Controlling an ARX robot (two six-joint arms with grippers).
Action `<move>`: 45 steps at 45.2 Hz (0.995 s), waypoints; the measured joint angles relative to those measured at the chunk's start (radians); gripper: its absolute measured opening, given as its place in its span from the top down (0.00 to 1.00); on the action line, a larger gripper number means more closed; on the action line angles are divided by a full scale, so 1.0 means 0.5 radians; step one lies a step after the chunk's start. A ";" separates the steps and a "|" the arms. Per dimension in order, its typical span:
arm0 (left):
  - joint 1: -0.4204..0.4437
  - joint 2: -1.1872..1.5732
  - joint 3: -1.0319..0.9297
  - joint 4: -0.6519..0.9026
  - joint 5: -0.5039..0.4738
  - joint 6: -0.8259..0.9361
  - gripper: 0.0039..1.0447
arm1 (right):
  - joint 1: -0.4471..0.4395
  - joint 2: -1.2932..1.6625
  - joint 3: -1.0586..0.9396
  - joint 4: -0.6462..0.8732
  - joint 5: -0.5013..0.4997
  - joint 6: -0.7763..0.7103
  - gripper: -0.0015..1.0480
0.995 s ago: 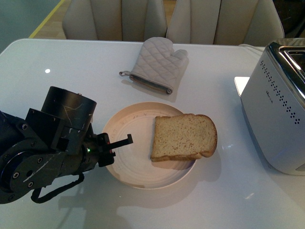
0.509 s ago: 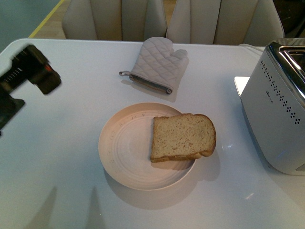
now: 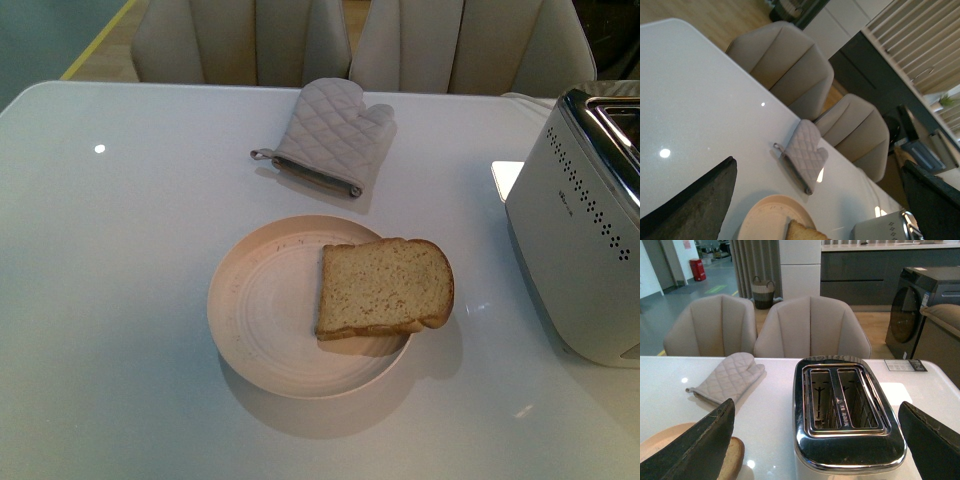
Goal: Put bread into toaster
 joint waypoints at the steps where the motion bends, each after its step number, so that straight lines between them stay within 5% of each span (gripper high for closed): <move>1: 0.022 -0.163 -0.014 -0.108 0.021 -0.011 0.06 | 0.000 0.000 0.000 0.000 -0.001 0.000 0.09; 4: 0.103 -0.465 -0.056 -0.297 0.071 0.050 0.09 | 0.000 0.000 0.000 0.000 -0.001 0.000 0.09; 12: 0.201 -1.128 -0.268 -0.629 0.074 0.896 0.35 | 0.000 0.000 0.000 0.000 -0.001 0.000 0.09; 15: 0.201 -1.231 -0.318 -0.634 0.072 1.229 0.50 | 0.000 0.000 0.000 0.000 0.000 0.000 0.09; 25: 0.202 -1.333 -0.404 -0.632 0.072 1.434 0.96 | 0.000 0.000 0.000 0.000 0.000 0.000 0.09; 45: 0.201 -1.341 -0.404 -0.632 0.071 1.449 0.97 | 0.000 0.000 0.000 0.000 0.000 0.000 0.09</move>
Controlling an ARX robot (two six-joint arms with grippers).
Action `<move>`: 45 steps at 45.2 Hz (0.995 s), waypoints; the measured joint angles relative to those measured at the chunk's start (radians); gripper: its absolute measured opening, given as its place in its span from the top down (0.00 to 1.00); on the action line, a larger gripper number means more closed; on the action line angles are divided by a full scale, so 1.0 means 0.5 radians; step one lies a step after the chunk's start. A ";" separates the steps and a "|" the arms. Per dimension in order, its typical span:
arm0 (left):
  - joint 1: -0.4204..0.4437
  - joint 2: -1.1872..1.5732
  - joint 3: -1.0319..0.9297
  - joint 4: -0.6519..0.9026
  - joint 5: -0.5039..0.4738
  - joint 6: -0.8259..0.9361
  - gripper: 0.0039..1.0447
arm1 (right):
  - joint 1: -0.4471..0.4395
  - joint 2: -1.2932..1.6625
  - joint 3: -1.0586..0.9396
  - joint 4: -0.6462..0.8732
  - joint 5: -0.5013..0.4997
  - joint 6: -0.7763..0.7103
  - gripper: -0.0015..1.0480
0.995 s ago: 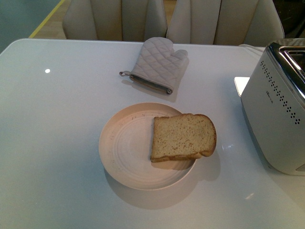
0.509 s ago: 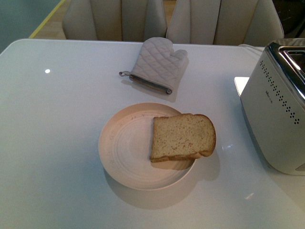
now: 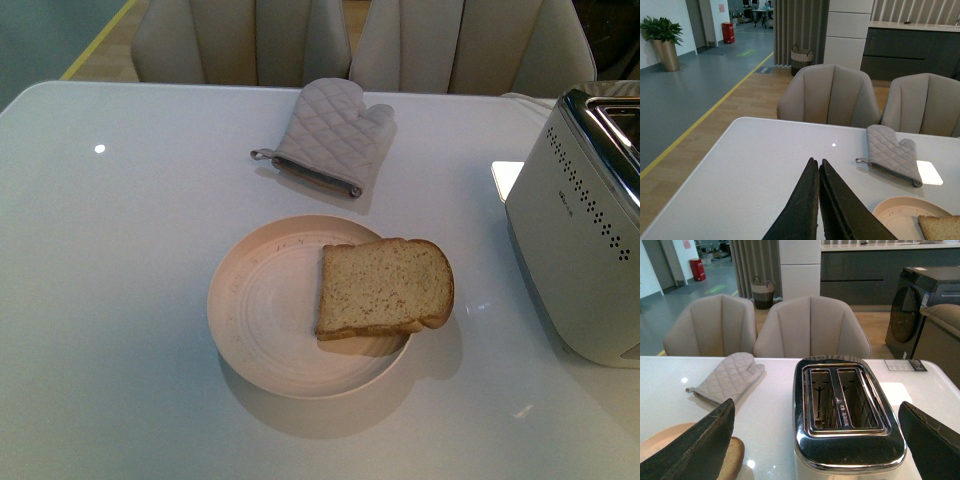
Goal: Put bread into toaster
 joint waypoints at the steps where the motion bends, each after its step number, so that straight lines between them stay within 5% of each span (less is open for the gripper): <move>1: 0.000 0.000 0.000 0.000 0.000 0.001 0.97 | 0.000 0.000 0.000 0.000 0.000 0.000 0.09; 5: 0.000 0.000 0.000 0.000 0.000 0.001 0.92 | 0.005 0.011 0.005 -0.014 0.027 0.008 0.09; 9: 0.000 -0.002 0.000 0.000 -0.001 0.004 0.73 | 0.245 0.457 0.261 -0.631 0.607 0.222 0.09; 13: 0.000 -0.002 0.000 0.000 0.000 0.005 0.58 | 0.417 0.786 0.311 -0.615 0.748 0.322 0.09; 29: 0.000 -0.002 0.000 0.000 0.000 0.006 0.06 | 0.694 1.957 0.668 0.010 0.491 0.698 0.09; 45: 0.000 -0.002 0.000 0.000 0.000 0.009 0.06 | 0.718 3.146 1.164 0.428 0.118 1.077 0.09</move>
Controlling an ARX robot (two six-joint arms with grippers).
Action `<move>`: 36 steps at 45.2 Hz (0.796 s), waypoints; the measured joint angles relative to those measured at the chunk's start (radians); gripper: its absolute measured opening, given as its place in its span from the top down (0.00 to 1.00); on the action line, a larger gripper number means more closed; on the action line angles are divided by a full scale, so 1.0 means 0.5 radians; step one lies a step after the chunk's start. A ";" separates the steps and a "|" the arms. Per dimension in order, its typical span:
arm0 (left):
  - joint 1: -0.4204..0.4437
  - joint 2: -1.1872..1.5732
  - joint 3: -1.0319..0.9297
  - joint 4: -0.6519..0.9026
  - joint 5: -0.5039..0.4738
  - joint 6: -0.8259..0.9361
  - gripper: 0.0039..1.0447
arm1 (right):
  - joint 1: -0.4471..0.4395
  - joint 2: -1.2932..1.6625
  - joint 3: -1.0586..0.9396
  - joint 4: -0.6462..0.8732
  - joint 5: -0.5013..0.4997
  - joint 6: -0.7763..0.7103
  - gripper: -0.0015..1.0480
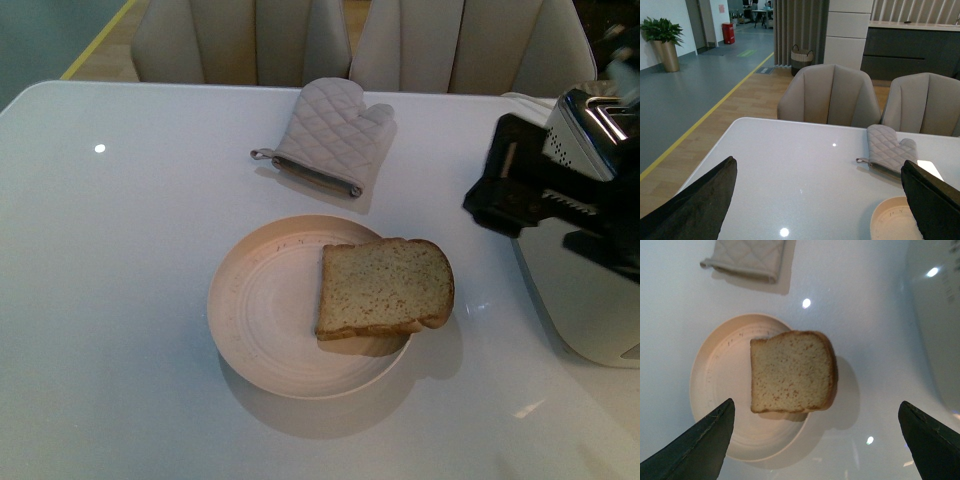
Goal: Put bread into toaster
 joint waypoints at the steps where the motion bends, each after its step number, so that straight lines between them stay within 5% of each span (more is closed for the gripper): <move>1: 0.000 0.000 0.000 0.000 0.000 0.000 0.06 | -0.001 0.034 0.013 0.007 -0.014 0.008 0.09; 36: 0.000 0.000 0.000 0.000 0.000 0.000 0.06 | -0.209 1.376 0.660 0.401 -0.494 0.462 0.10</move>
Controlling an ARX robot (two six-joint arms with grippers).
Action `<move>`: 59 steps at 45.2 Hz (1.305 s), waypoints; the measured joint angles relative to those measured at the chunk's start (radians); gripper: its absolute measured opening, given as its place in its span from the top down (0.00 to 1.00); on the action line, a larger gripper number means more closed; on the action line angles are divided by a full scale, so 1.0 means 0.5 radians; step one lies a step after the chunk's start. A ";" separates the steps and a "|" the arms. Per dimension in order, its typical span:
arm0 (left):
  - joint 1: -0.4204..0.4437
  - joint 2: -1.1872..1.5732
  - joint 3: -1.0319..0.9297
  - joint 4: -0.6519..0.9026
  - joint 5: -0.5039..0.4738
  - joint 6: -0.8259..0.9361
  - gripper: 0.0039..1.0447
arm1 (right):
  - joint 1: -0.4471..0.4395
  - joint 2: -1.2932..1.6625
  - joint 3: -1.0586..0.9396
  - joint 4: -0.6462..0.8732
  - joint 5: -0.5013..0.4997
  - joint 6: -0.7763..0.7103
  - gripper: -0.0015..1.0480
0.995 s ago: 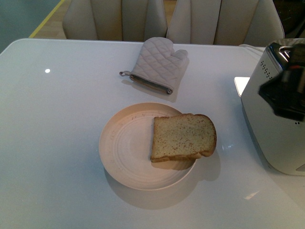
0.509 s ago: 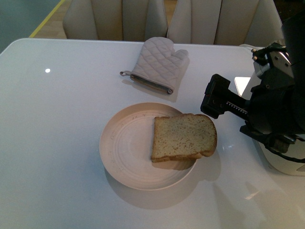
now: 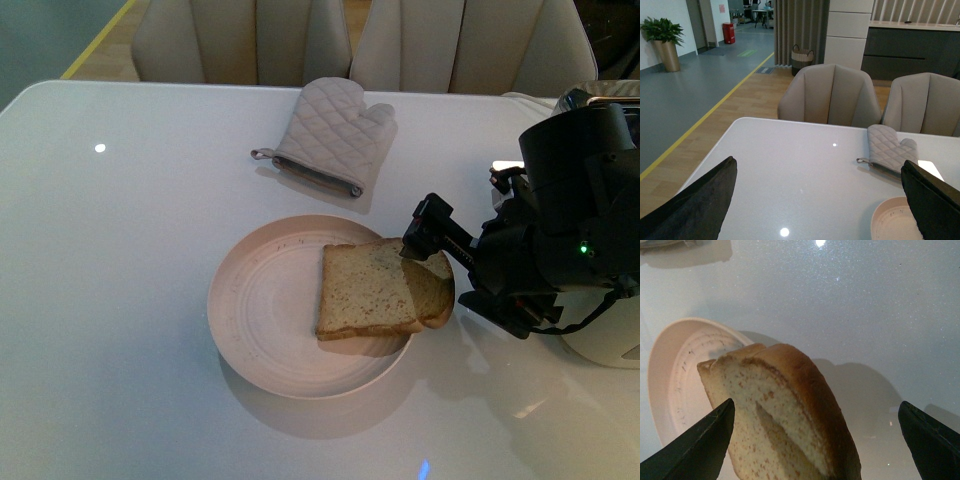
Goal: Put bread into toaster
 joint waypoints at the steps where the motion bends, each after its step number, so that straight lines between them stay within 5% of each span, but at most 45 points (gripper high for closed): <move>1: 0.000 0.000 0.000 0.000 0.000 0.000 0.06 | 0.001 0.013 0.008 0.005 -0.008 0.002 0.13; 29: 0.000 0.000 0.000 0.000 0.000 0.000 0.06 | 0.031 -0.132 -0.069 0.168 -0.105 0.159 0.94; 40: 0.000 0.000 0.000 0.000 0.000 0.000 0.06 | -0.054 -0.846 -0.123 -0.034 0.040 -0.157 0.96; 50: 0.000 0.000 0.000 0.000 0.000 0.000 0.06 | -0.271 -1.572 0.127 -0.600 0.384 -0.935 0.96; 59: 0.000 0.000 0.000 0.000 0.001 0.000 0.06 | -0.502 -1.794 0.163 -0.854 0.438 -1.540 0.96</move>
